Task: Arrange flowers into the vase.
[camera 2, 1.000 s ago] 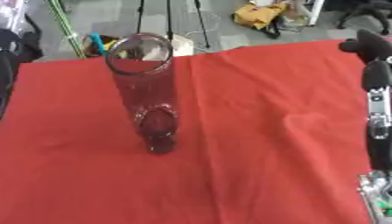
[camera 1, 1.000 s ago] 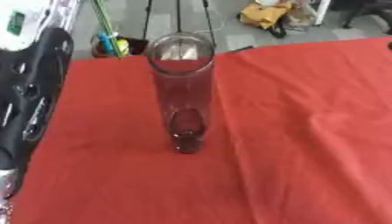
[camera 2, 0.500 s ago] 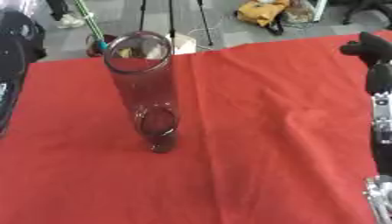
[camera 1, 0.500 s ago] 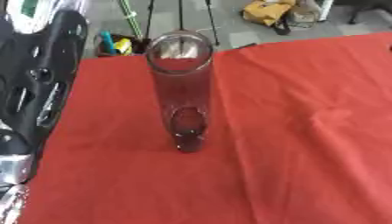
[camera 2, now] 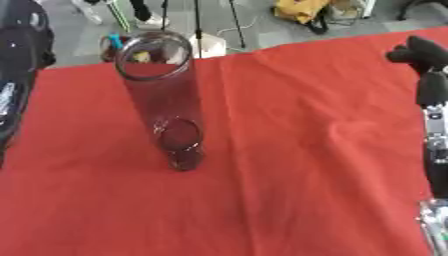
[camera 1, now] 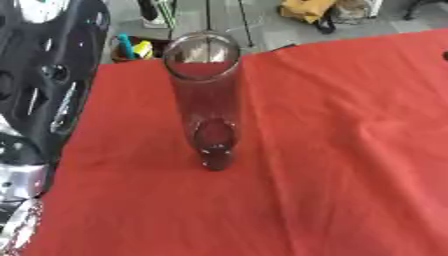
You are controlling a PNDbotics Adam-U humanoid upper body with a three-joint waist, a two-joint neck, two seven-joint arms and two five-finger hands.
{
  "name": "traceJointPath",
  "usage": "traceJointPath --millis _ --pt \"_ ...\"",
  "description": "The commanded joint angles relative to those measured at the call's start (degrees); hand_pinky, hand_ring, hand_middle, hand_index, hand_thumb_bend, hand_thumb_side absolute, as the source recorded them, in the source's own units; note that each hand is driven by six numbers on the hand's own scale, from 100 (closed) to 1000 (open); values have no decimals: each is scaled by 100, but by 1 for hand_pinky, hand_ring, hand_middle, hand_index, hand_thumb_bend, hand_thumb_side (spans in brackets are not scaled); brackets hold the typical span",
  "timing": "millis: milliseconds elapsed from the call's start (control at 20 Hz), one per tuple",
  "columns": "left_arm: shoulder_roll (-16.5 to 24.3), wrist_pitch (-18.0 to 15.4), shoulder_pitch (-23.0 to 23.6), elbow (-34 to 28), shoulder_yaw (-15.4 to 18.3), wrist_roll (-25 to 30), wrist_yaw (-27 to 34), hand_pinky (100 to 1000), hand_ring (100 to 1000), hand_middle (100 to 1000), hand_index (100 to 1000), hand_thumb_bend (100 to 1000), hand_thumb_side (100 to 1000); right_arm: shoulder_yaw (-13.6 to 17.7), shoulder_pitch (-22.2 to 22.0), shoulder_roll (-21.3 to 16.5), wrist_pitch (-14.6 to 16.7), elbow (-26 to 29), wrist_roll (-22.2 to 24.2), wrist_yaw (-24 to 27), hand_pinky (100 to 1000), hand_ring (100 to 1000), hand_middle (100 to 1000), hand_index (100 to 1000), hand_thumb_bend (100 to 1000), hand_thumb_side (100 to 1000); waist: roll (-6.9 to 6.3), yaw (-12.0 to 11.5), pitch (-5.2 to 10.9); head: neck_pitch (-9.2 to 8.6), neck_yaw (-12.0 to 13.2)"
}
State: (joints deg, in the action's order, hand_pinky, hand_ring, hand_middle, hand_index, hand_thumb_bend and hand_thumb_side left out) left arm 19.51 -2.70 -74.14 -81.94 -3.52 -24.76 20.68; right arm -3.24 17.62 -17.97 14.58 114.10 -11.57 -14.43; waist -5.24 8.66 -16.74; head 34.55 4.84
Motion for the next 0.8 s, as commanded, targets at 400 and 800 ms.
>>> traceJointPath --millis 400,800 --pt "-63 -208 -43 -323 -109 147 133 100 100 100 100 216 413 -5 107 -78 1 49 49 79 964 877 720 893 100 985 2 53 32 -6 46" --pt "-96 -384 180 -412 -208 535 145 100 100 100 100 209 408 30 158 -65 22 49 23 93 963 876 721 893 100 985 41 50 -8 -27 28"
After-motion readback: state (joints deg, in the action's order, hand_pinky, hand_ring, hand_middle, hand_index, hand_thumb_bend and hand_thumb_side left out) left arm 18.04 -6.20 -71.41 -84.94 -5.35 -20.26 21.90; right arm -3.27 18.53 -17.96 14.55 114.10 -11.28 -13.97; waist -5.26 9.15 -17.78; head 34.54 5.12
